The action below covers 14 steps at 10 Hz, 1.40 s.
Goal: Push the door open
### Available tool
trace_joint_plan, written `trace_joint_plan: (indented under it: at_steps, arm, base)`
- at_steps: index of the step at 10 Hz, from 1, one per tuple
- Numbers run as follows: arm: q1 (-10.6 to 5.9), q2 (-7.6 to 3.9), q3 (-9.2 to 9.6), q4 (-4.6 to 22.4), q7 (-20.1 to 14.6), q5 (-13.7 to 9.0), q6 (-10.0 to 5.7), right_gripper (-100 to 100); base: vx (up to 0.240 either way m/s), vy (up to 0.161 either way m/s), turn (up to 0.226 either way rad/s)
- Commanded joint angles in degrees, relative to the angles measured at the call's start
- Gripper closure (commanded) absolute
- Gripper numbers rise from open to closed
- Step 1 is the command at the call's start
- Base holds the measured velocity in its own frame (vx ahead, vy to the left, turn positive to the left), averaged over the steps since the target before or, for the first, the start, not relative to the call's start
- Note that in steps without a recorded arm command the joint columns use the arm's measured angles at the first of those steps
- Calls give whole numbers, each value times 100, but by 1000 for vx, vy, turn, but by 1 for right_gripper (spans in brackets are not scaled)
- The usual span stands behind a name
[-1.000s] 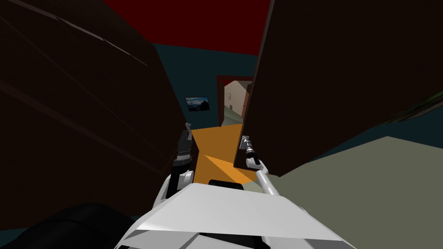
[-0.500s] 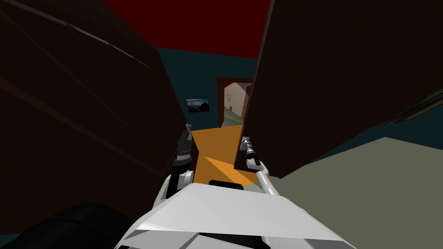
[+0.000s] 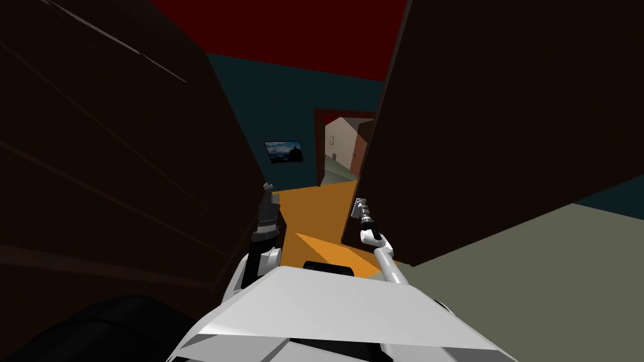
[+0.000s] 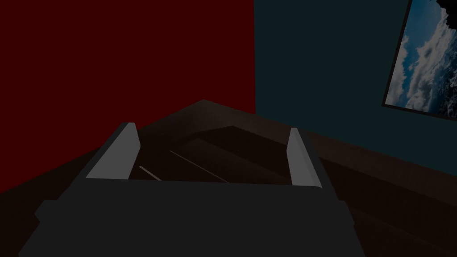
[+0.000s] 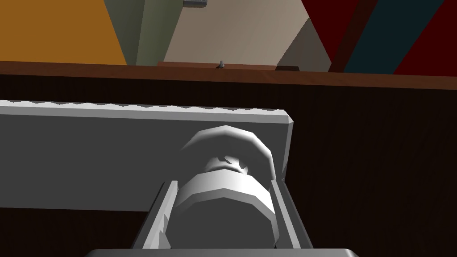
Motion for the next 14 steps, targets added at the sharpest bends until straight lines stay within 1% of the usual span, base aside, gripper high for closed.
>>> trace_joint_plan:
  at_steps: [1, 4, 5, 7, 8, 10, 12, 13, 14]
  arm:
    - [54, -110, -121, -90, -6, -32, 14, 100]
    - [48, -163, -336, -71, 37, -77, 19, 100]
    - [47, -171, -374, -68, 45, -85, 20, 100]
    - [43, -198, -528, -55, 75, -118, 24, 100]
    - [42, -204, -566, -52, 83, -126, 25, 100]
    - [38, -224, -722, -39, 114, -159, 29, 100]
    - [35, -235, -836, -29, 137, -183, 32, 100]
    - [35, -235, -836, -29, 137, -183, 32, 100]
    - [32, -244, -948, -20, 160, -207, 34, 100]
  base:
    - [207, 53, -40]
    - [200, 91, -72]
    - [154, 82, -70]
    - [148, 86, -65]
    - [142, 59, -39]
    - [157, 60, -66]
    - [170, 98, -81]
    - [110, 53, -39]
    - [114, 50, -29]
